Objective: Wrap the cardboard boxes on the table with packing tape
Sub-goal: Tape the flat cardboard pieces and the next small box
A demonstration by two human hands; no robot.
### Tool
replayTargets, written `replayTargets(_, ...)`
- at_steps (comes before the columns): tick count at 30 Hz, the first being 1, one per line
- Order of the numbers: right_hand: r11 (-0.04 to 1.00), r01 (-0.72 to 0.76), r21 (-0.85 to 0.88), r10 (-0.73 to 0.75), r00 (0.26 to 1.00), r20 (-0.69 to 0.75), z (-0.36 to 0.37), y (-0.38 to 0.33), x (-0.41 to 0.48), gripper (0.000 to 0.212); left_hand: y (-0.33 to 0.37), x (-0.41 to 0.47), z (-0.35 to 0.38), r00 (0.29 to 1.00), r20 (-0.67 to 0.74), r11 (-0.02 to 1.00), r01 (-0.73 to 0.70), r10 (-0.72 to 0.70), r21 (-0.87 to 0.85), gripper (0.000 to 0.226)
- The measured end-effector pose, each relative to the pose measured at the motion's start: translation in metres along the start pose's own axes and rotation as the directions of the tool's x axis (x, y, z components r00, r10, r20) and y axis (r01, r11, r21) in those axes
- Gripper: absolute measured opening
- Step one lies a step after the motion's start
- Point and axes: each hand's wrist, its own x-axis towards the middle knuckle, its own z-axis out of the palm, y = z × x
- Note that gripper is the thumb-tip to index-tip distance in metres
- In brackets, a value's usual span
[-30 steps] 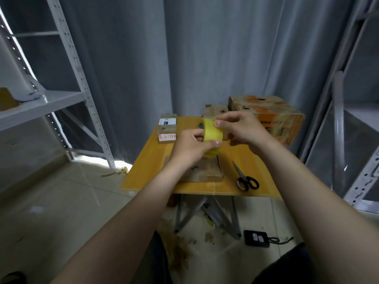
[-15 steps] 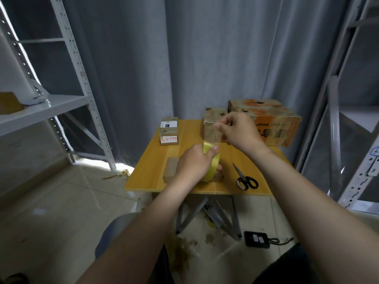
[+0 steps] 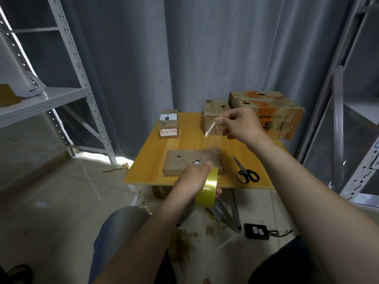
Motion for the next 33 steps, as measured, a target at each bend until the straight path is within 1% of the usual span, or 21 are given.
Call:
replayTargets(1, 1.0, -0.005, 0.005, 0.004, 1.0, 0.015, 0.002, 0.002, 0.001, 0.015, -0.004, -0.001, 0.001, 0.998, -0.015, 0.997, 0.069, -0.069, 0.026, 0.054)
replayTargets(2, 1.0, -0.01, -0.008, 0.01, 0.999, 0.043, 0.006, 0.005, 0.0, 0.015, -0.009, -0.001, 0.002, 0.994, -0.052, 0.989, 0.101, -0.095, 0.109, 0.061)
replayTargets(3, 1.0, -0.022, -0.015, 0.023, 0.997, 0.071, 0.01, 0.01, 0.0, 0.014, -0.015, -0.001, 0.004, 0.991, -0.087, 0.977, 0.113, -0.099, 0.18, 0.067)
replayTargets(4, 0.999, -0.042, -0.003, 0.042, 0.995, 0.091, 0.014, 0.016, -0.001, 0.013, -0.021, -0.001, 0.007, 0.991, -0.105, 0.975, 0.104, -0.084, 0.197, 0.069)
replayTargets(5, 0.997, -0.066, 0.026, 0.063, 0.993, 0.101, 0.018, 0.023, -0.001, 0.012, -0.025, -0.004, 0.009, 0.993, -0.104, 0.979, 0.073, -0.054, 0.192, 0.067)
replayTargets(7, 0.992, -0.107, 0.07, 0.099, 0.989, 0.113, 0.027, 0.034, 0.001, 0.011, -0.029, -0.009, 0.01, 0.999, -0.049, 0.987, 0.011, -0.003, 0.159, 0.056)
replayTargets(10, 0.985, -0.139, 0.098, 0.126, 0.984, 0.126, 0.042, 0.043, 0.005, 0.01, -0.034, -0.008, 0.006, 0.999, 0.03, 0.978, -0.022, 0.016, 0.206, 0.05)
replayTargets(12, 0.983, -0.144, 0.111, 0.128, 0.982, 0.138, 0.051, 0.047, 0.009, 0.01, -0.037, -0.007, 0.003, 0.997, 0.063, 0.975, 0.019, -0.033, 0.22, 0.051)
replayTargets(14, 0.985, -0.139, 0.103, 0.121, 0.979, 0.163, 0.059, 0.051, 0.014, 0.011, -0.041, -0.003, 0.0, 0.994, 0.069, 0.978, 0.07, -0.085, 0.196, 0.051)
replayTargets(17, 0.984, -0.14, 0.107, 0.124, 0.982, 0.144, 0.07, 0.058, 0.024, 0.016, -0.044, 0.005, -0.007, 0.995, 0.005, 0.989, 0.101, -0.102, 0.105, 0.041)
replayTargets(19, 0.987, -0.14, 0.083, 0.128, 0.982, 0.142, 0.078, 0.062, 0.033, 0.017, -0.043, 0.012, -0.012, 0.993, -0.032, 0.993, 0.112, -0.112, 0.021, 0.034)
replayTargets(22, 0.987, -0.158, -0.003, 0.157, 0.977, 0.148, 0.092, 0.07, 0.045, 0.017, -0.041, 0.017, -0.018, 0.986, -0.031, 0.985, 0.161, -0.163, -0.059, 0.031)
replayTargets(24, 0.979, -0.174, -0.111, 0.186, 0.975, 0.118, 0.101, 0.076, 0.049, 0.016, -0.042, 0.021, -0.023, 0.983, -0.026, 0.982, 0.177, -0.179, -0.068, 0.032)
replayTargets(27, 0.962, -0.2, -0.184, 0.221, 0.97, 0.103, 0.11, 0.086, 0.051, 0.011, -0.044, 0.027, -0.029, 0.984, -0.008, 0.98, 0.178, -0.18, -0.085, 0.032)
replayTargets(30, 0.947, -0.205, -0.248, 0.234, 0.968, 0.091, 0.117, 0.096, 0.049, 0.019, -0.048, 0.031, -0.031, 0.986, 0.035, 0.983, 0.163, -0.16, -0.088, 0.032)
replayTargets(33, 0.94, -0.196, -0.279, 0.223, 0.973, 0.068, 0.122, 0.102, 0.044, 0.023, -0.05, 0.035, -0.031, 0.984, 0.034, 0.983, 0.174, -0.173, -0.058, 0.034)
